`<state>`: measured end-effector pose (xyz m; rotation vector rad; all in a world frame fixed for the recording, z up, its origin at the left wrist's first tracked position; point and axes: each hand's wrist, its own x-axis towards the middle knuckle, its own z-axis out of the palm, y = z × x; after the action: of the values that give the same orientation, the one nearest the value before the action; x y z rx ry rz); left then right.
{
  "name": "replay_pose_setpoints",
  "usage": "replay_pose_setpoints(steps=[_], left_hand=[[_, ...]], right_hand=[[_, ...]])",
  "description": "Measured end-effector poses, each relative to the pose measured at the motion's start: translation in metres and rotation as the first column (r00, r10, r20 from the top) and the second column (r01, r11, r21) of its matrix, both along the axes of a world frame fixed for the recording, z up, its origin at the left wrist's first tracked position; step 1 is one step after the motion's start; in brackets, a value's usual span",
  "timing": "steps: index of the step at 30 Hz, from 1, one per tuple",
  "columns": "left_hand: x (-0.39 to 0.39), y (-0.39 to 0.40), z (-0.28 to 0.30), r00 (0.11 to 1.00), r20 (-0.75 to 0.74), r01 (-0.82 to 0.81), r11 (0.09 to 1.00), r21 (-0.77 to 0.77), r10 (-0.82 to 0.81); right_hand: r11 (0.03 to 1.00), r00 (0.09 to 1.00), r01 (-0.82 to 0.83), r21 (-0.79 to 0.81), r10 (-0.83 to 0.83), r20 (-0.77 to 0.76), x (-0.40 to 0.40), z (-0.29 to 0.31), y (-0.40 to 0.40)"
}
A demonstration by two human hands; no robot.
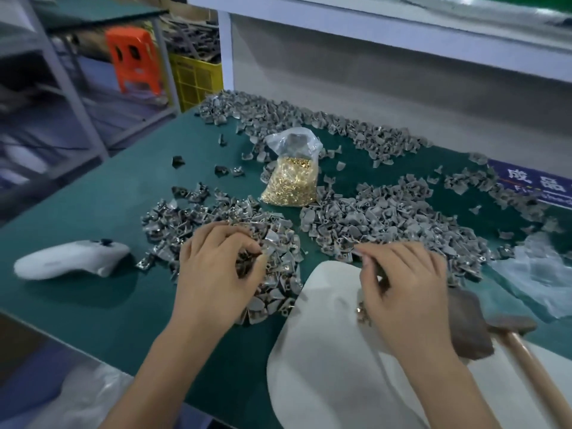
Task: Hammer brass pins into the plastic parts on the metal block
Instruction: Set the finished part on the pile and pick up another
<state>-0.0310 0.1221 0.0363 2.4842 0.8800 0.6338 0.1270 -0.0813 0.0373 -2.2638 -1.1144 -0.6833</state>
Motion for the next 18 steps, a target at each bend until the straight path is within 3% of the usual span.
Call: replay_pose_setpoints(steps=[5, 8, 12, 18], left_hand=[[0.003, -0.01, 0.003, 0.992, 0.108, 0.063, 0.997, 0.046, -0.068], [0.008, -0.03, 0.01, 0.928, 0.245, 0.279, 0.959, 0.041, -0.281], [0.017, -0.061, 0.004, 0.816, 0.055, 0.578, 0.814, -0.061, -0.575], [0.053, -0.096, -0.021, 0.835, -0.041, 0.54, 0.831, -0.132, -0.549]], right_hand=[[0.999, 0.996, 0.033, 0.028, -0.031, -0.078, 0.001, -0.001, -0.002], [0.999, 0.993, 0.029, 0.03, -0.025, -0.117, 0.007, 0.0, -0.009], [0.998, 0.989, 0.05, 0.029, -0.045, -0.142, 0.016, 0.0, -0.024], [0.989, 0.974, -0.108, -0.103, 0.084, -0.212, 0.022, 0.004, -0.043]])
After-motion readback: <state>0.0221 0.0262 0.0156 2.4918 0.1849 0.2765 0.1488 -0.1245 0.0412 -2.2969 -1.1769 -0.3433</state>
